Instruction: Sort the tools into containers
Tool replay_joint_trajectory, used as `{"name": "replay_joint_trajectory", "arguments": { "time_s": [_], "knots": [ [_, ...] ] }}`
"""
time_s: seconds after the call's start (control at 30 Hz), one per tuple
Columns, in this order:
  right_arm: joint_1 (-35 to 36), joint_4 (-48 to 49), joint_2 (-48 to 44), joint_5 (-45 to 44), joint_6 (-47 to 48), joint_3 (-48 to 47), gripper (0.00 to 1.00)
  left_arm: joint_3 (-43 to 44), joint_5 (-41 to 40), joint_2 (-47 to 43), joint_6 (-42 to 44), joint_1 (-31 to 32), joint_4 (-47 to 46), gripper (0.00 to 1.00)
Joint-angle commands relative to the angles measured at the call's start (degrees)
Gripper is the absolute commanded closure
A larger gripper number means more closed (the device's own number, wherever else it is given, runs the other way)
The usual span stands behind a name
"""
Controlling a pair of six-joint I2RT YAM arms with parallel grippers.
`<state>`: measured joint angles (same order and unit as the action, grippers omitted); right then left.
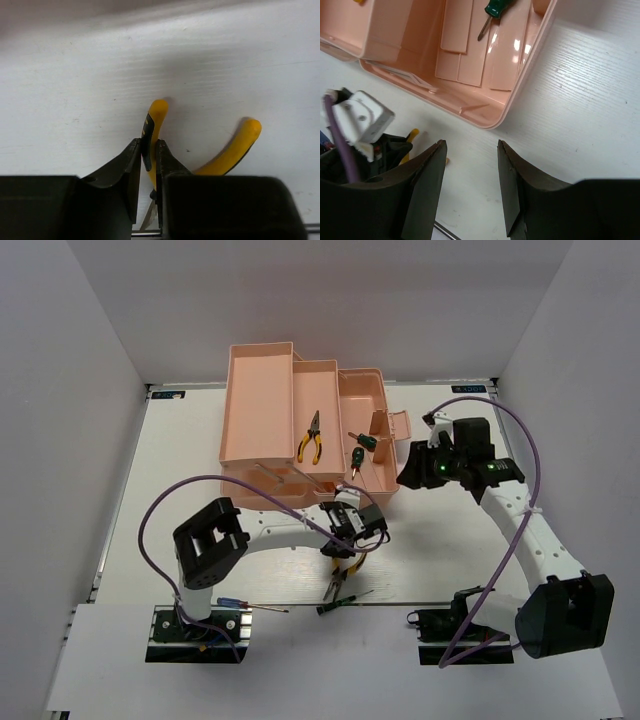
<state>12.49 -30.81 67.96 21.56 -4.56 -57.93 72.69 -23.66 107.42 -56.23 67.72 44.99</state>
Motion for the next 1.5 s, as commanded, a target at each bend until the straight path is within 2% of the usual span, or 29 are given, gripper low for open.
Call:
{"name": "replay_joint_trajectory", "arguments": {
  "time_s": [0.0,0.27,0.67,0.87,1.17,1.47],
  "knots": [
    [-0.89,1.01,-1.87,1.11,-0.45,1.15,0.49,6.40,-4.45,-5.81,2.87,0.39,3.52,1.00],
    [-1.86,0.13,-3.98,1.46,0.34,4.58,0.49,14.05,-7.80,-13.37,6.56,-0.84,3.79,1.00],
    [-2.74,0.05,-6.26,1.29,1.22,8.80,0.49,25.48,-17.02,-13.90,10.35,-3.92,4.84,1.00],
    [-3.09,0.13,-7.23,1.11,1.31,9.85,0.49,32.94,-22.47,-13.90,14.82,-8.83,3.52,1.00],
    [-3.61,-0.22,-8.90,1.29,1.04,12.14,0.49,46.91,-25.03,-4.95,28.00,-20.24,-1.49,1.00],
    [-3.97,-0.92,-12.33,1.46,1.65,14.43,0.47,53.96,-16.25,6.04,30.04,-27.73,-0.78,0.99]
  ]
}}
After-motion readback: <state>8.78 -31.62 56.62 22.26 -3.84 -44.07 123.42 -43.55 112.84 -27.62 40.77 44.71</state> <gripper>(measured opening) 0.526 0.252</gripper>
